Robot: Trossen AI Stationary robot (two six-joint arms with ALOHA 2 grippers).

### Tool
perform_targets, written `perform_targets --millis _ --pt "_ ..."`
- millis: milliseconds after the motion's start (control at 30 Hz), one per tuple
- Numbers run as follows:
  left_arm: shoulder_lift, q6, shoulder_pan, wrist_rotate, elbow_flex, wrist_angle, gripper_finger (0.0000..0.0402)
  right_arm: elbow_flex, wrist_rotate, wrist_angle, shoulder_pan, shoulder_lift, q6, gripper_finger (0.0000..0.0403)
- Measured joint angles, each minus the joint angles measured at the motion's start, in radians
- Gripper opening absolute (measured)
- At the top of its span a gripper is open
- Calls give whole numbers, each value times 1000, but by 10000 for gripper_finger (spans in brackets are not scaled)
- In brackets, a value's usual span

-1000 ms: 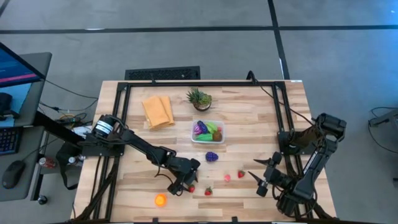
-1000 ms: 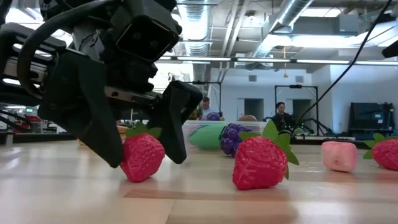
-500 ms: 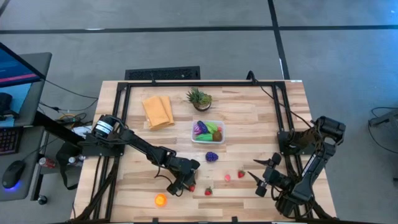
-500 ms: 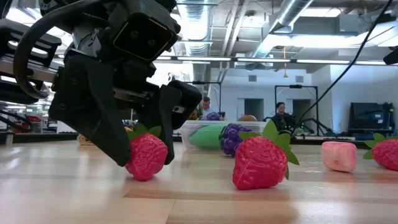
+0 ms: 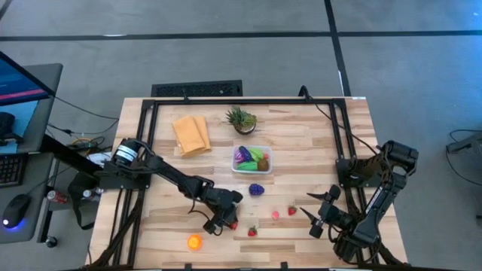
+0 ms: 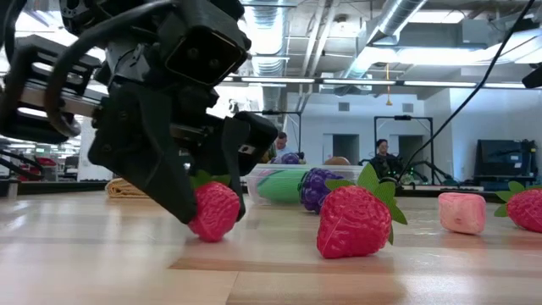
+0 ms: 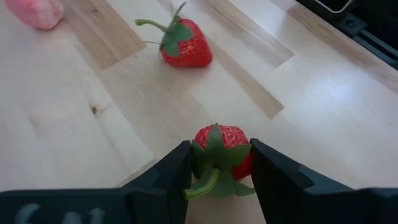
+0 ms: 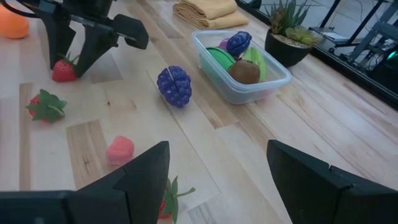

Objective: Pick and placing Produce into tupperware
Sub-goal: Put the bottom left red strawberry into the transparent container

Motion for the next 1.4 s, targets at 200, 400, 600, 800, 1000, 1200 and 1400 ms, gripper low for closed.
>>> perform_targets --millis 200,400,600,800,1000,1200,1400 --pt "-15 1 22 -8 -2 0 139 0 -1 1 1 0 0 265" --pt "-99 36 53 -60 -1 -33 139 0 -22 2 1 0 0 265" --pt "-220 91 96 -276 -1 -130 139 0 -23 2 4 0 0 265" --pt "-298 129 179 -418 -1 -202 139 0 -23 11 19 0 7 265" --pt "-304 135 291 -428 -1 -245 139 0 -23 17 35 0 19 265" --pt "-304 140 369 -423 -1 -263 139 0 -23 25 34 0 19 265" --pt "-299 140 413 -368 -1 -295 139 0 -23 26 35 0 18 265"
